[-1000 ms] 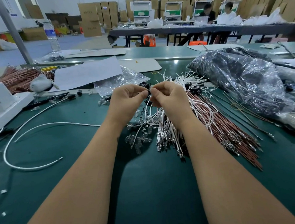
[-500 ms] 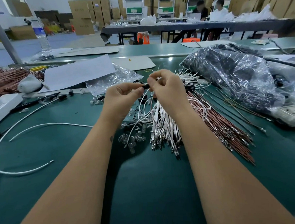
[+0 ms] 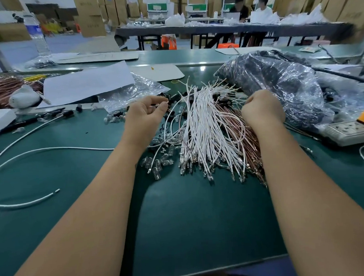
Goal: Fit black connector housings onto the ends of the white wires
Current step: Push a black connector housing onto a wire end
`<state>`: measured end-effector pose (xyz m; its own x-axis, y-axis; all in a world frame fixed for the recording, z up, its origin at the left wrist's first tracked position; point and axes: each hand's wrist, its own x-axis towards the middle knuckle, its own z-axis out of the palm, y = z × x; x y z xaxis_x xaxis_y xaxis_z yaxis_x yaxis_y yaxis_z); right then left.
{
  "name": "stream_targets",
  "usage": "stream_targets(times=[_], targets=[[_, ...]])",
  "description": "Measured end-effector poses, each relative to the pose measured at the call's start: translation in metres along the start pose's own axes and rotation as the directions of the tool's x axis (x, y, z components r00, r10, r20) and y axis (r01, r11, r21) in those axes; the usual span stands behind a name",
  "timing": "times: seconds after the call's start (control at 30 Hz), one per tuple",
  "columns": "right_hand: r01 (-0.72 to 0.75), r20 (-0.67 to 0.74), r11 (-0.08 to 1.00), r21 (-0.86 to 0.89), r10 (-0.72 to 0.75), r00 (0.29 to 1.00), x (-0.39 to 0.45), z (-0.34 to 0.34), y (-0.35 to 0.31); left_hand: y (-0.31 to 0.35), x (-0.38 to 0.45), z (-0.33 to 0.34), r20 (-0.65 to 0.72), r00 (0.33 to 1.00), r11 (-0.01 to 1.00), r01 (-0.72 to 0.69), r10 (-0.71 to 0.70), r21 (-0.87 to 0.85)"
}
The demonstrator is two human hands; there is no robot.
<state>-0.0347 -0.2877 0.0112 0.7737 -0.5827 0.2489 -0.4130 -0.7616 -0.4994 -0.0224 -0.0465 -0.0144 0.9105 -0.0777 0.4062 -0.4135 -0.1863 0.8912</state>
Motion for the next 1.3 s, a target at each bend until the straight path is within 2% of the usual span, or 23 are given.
stream_targets(times=[0.1,0.17,0.37,0.53,0.63,0.73,0.9,1.0,1.1,1.23,1.3], targets=[[-0.084,0.057,0.971,-0.224,0.099,0.993,-0.001,0.004,0.014,0.001,-0.001,0.001,0.006,0.999,0.997,-0.034,0.034,0.071],[-0.091,0.051,0.963,-0.252,0.108,0.993,-0.003,0.005,0.015,0.001,-0.003,0.002,0.009,0.999,0.993,-0.053,0.053,0.108],[-0.021,0.106,0.990,-0.136,0.035,0.994,-0.006,-0.001,0.008,0.000,-0.003,0.001,0.017,0.995,0.990,-0.104,0.103,0.095],[-0.011,0.140,0.999,-0.043,0.017,0.990,-0.004,-0.003,0.007,-0.003,0.000,0.001,-0.006,0.996,0.991,-0.087,0.088,0.099],[-0.026,0.118,0.999,0.031,0.022,0.993,-0.004,0.002,0.012,-0.004,-0.001,0.002,0.014,0.996,0.992,-0.086,0.085,0.088],[-0.016,0.026,0.993,0.118,0.013,1.000,0.000,0.003,0.012,-0.002,-0.001,0.002,0.048,0.996,0.993,-0.085,0.081,0.083],[0.114,-0.164,0.974,0.197,-0.082,0.983,-0.006,0.001,0.004,-0.006,-0.001,0.002,0.047,0.996,0.977,-0.088,0.081,0.192],[0.179,-0.187,0.942,0.285,-0.129,0.974,-0.011,-0.006,-0.005,-0.010,-0.002,0.002,0.007,0.996,0.966,-0.090,0.091,0.243],[0.258,-0.175,0.871,0.417,-0.201,0.964,-0.013,-0.026,-0.024,-0.012,0.001,0.001,-0.029,0.995,0.973,-0.089,0.097,0.214],[0.394,-0.269,0.845,0.362,-0.311,0.912,-0.016,-0.045,-0.058,-0.014,0.001,-0.001,-0.083,0.991,0.966,-0.086,0.109,0.242],[0.426,-0.237,0.831,0.357,-0.360,0.902,-0.023,-0.038,-0.073,-0.014,0.001,-0.003,-0.123,0.985,0.957,-0.085,0.124,0.279]])
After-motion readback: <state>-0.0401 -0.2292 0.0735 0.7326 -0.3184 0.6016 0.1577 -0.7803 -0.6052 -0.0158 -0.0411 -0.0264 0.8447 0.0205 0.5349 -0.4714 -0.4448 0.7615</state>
